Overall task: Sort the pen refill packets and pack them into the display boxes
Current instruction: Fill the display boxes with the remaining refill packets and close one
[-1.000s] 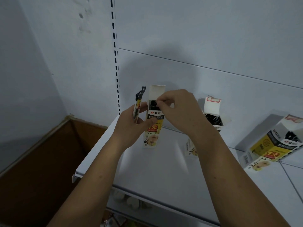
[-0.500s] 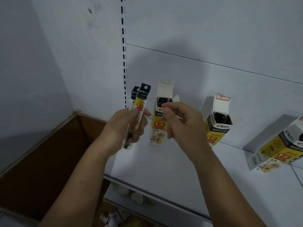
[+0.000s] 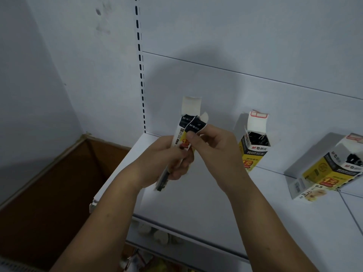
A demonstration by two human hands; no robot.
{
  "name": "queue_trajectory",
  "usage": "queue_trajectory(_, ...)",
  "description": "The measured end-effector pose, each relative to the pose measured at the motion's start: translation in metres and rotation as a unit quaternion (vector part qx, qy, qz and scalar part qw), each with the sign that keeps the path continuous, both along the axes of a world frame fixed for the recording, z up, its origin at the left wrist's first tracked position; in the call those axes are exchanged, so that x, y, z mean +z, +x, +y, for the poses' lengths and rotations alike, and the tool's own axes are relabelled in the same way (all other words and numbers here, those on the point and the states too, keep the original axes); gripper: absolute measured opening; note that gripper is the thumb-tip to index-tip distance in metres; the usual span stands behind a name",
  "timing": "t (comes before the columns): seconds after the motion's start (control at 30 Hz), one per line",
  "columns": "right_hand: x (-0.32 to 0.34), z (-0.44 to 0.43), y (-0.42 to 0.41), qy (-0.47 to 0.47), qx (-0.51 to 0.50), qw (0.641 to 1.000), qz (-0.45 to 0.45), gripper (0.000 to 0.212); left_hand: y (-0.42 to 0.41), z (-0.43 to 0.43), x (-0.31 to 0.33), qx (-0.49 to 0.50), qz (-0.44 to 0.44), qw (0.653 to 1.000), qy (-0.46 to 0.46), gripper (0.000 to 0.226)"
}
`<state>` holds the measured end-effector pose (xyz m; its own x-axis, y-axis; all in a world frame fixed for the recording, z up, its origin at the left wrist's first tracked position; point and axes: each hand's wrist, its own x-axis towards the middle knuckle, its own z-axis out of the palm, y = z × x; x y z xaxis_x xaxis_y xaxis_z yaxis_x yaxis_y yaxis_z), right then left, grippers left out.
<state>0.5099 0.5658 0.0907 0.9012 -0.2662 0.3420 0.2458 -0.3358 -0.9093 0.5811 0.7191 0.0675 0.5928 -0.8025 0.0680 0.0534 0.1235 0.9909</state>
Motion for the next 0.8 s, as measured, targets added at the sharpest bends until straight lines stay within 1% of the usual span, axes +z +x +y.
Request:
queue_trajectory(0.07,0.003,-0.004,0.000,0.020,-0.005,1.000,-0.019,0.012,0.000,0.000,0.002,0.023,-0.071,0.997,0.014,0.025)
queue_trajectory(0.2,0.023,-0.024,0.001,0.066,-0.068,0.992,-0.084,0.013,0.006,0.006,0.009,0.098,-0.106,0.989,0.028,0.031)
queue_trajectory(0.33,0.053,-0.044,0.006,0.079,-0.120,0.977,-0.155,0.014,0.016,0.014,0.003,0.217,-0.205,0.952,0.064,0.022)
queue_trajectory(0.37,0.060,-0.046,0.007,0.075,-0.128,0.974,-0.170,0.014,0.019,0.015,0.001,0.245,-0.217,0.942,0.075,0.025)
queue_trajectory(0.43,0.072,-0.048,0.012,0.062,-0.137,0.970,-0.193,0.015,0.024,0.014,-0.006,0.278,-0.241,0.923,0.111,0.043)
queue_trajectory(0.53,0.079,-0.044,0.024,0.024,-0.138,0.968,-0.207,0.017,0.029,0.005,-0.015,0.255,-0.254,0.920,0.157,0.076)
queue_trajectory(0.6,0.077,-0.040,0.031,-0.006,-0.139,0.971,-0.194,0.015,0.031,-0.003,-0.021,0.233,-0.246,0.926,0.164,0.085)
queue_trajectory(0.7,0.069,-0.038,0.039,-0.033,-0.129,0.977,-0.169,0.015,0.030,-0.010,-0.025,0.213,-0.244,0.931,0.169,0.082)
queue_trajectory(0.8,0.059,-0.038,0.045,-0.069,-0.118,0.979,-0.150,0.012,0.028,-0.013,-0.027,0.211,-0.265,0.923,0.183,0.068)
